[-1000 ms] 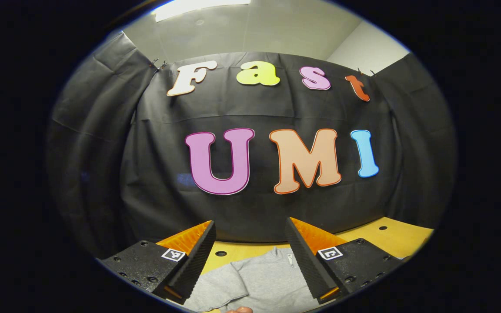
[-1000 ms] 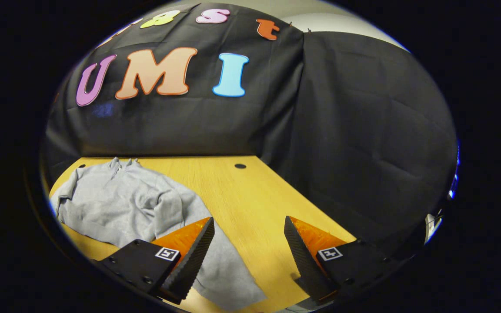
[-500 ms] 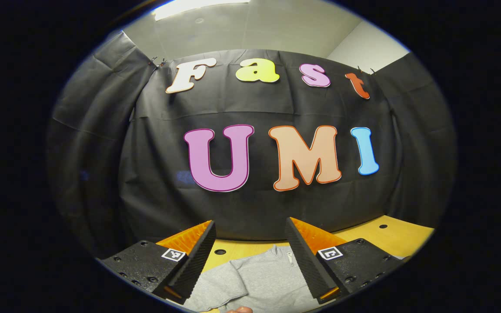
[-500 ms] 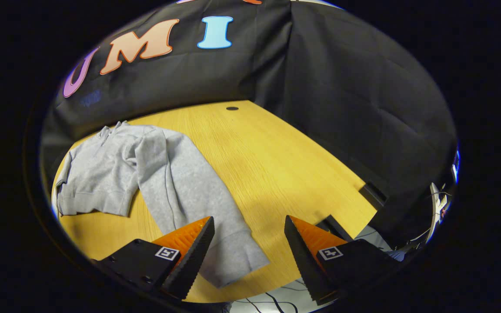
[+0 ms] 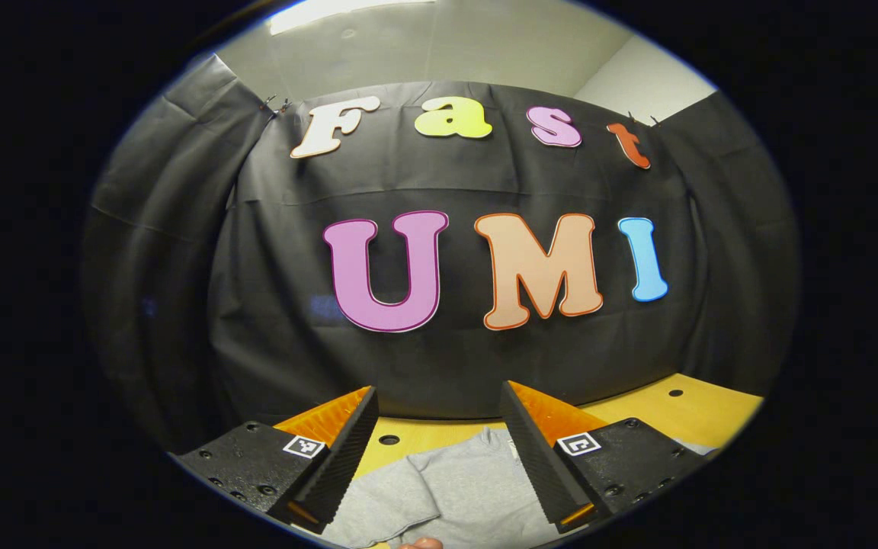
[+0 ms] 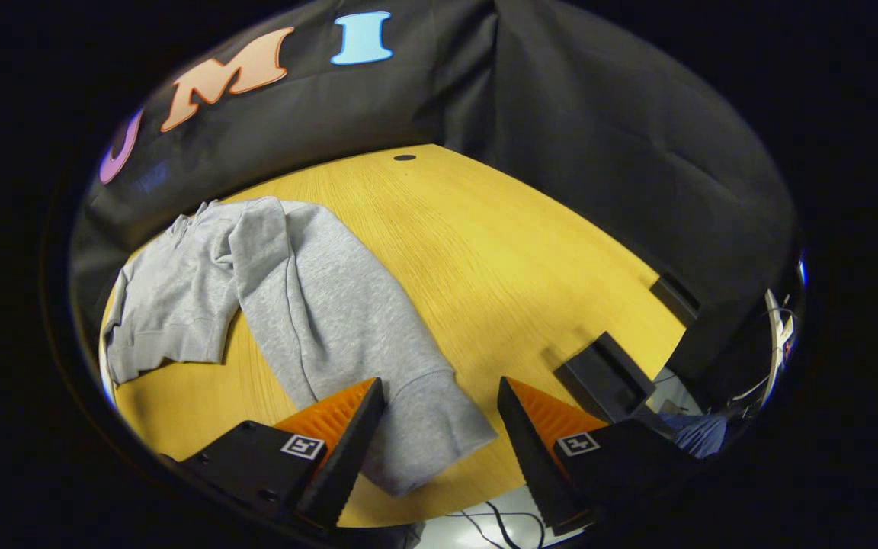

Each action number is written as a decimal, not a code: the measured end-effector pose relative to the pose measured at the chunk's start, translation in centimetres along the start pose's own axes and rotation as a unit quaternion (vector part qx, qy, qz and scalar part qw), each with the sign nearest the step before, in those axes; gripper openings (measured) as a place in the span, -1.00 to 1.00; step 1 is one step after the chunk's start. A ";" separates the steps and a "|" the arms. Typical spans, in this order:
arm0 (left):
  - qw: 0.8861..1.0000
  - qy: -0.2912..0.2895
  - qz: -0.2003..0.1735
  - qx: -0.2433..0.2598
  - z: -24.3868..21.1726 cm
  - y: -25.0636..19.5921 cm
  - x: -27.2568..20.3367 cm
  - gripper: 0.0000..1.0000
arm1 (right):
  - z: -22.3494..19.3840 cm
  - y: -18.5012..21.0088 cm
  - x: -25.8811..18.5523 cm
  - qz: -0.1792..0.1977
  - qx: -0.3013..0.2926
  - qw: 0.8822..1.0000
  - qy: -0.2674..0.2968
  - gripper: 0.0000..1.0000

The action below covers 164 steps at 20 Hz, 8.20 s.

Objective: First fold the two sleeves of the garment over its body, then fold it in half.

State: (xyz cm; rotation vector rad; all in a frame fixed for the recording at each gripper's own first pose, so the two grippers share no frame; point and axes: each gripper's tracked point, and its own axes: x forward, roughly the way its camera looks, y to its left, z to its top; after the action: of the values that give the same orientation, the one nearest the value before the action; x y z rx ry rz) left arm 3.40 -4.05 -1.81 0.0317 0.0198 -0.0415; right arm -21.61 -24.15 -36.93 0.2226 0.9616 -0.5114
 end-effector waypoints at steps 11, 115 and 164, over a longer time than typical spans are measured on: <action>1.000 -0.003 0.011 0.008 0.1 1.5 0.4 0.87 | 1.4 3.1 -0.2 0.045 0.048 0.997 0.026 -0.77; 0.874 0.442 0.177 -0.093 -34.0 23.3 -18.2 -1.00 | 18.5 40.1 -6.2 0.313 -0.158 0.922 -0.164 0.93; 0.939 0.258 -0.212 -0.079 -13.6 -21.9 12.3 -1.00 | 16.1 10.6 -4.0 0.169 -0.065 0.973 -0.143 0.97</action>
State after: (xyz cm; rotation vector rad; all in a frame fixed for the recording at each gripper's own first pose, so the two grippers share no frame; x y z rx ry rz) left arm 14.49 -25.99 -16.38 -0.1254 0.5562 -0.4635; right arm -6.45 -20.19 -25.04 0.1846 0.6545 -0.1588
